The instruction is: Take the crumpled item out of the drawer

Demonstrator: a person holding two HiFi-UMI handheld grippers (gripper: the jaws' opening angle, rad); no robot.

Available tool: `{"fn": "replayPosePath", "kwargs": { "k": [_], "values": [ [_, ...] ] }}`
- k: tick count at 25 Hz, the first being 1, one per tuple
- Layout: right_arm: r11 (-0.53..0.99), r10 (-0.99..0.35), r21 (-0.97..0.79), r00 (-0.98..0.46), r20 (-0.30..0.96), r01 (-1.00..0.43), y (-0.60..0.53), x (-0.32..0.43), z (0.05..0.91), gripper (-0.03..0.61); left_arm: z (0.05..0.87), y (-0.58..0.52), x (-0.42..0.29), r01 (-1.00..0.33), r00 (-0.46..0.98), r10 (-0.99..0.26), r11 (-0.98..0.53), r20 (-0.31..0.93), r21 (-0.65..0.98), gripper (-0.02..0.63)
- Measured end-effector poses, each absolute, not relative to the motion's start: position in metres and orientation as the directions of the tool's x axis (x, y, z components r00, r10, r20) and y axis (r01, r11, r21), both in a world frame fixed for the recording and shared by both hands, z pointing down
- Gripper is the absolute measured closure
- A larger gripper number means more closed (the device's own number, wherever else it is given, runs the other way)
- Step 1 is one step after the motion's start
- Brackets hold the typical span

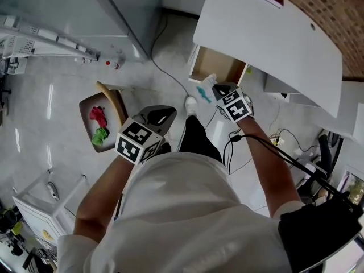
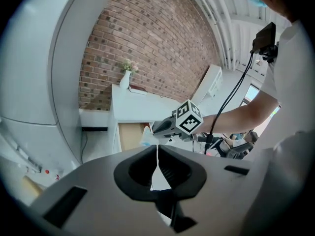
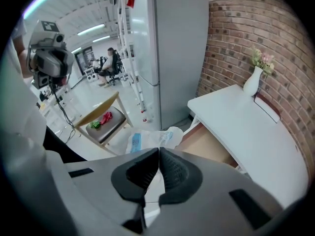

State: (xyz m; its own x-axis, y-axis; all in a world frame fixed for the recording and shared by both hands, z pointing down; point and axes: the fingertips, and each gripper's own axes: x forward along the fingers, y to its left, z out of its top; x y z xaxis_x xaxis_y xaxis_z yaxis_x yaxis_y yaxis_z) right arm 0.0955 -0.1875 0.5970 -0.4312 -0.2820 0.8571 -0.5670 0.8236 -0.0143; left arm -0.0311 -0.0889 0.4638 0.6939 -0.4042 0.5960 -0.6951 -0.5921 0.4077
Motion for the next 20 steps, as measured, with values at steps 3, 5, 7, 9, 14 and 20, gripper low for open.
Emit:
{"fn": "replayPosePath", "kwargs": {
  "k": [3, 5, 7, 9, 14, 20],
  "values": [
    [0.798, -0.307, -0.023, -0.44, 0.844, -0.602, -0.158, 0.094, 0.568, 0.548, 0.455, -0.073, -0.039, -0.691, 0.698, -0.409, -0.601, 0.587, 0.403, 0.588],
    [0.778, -0.326, -0.031, -0.446, 0.834, -0.628, -0.137, 0.094, 0.55, 0.548, 0.45, -0.062, -0.044, -0.688, 0.701, -0.409, -0.605, 0.585, 0.401, 0.588],
    [0.754, -0.344, -0.045, -0.452, 0.823, -0.655, -0.117, 0.093, 0.533, 0.548, 0.446, -0.051, -0.051, -0.684, 0.704, -0.407, -0.609, 0.583, 0.401, 0.588],
    [0.734, -0.365, -0.051, -0.456, 0.811, -0.677, -0.099, 0.092, 0.518, 0.548, 0.445, -0.041, -0.058, -0.681, 0.707, -0.404, -0.611, 0.581, 0.404, 0.588],
    [0.7, -0.407, -0.061, -0.467, 0.785, -0.712, -0.058, 0.086, 0.49, 0.548, 0.443, -0.019, -0.071, -0.675, 0.713, -0.406, -0.617, 0.572, 0.404, 0.588],
    [0.683, -0.437, -0.059, -0.473, 0.765, -0.728, -0.022, 0.07, 0.467, 0.548, 0.446, 0.001, -0.089, -0.672, 0.716, -0.405, -0.62, 0.568, 0.404, 0.588]
  ]
}}
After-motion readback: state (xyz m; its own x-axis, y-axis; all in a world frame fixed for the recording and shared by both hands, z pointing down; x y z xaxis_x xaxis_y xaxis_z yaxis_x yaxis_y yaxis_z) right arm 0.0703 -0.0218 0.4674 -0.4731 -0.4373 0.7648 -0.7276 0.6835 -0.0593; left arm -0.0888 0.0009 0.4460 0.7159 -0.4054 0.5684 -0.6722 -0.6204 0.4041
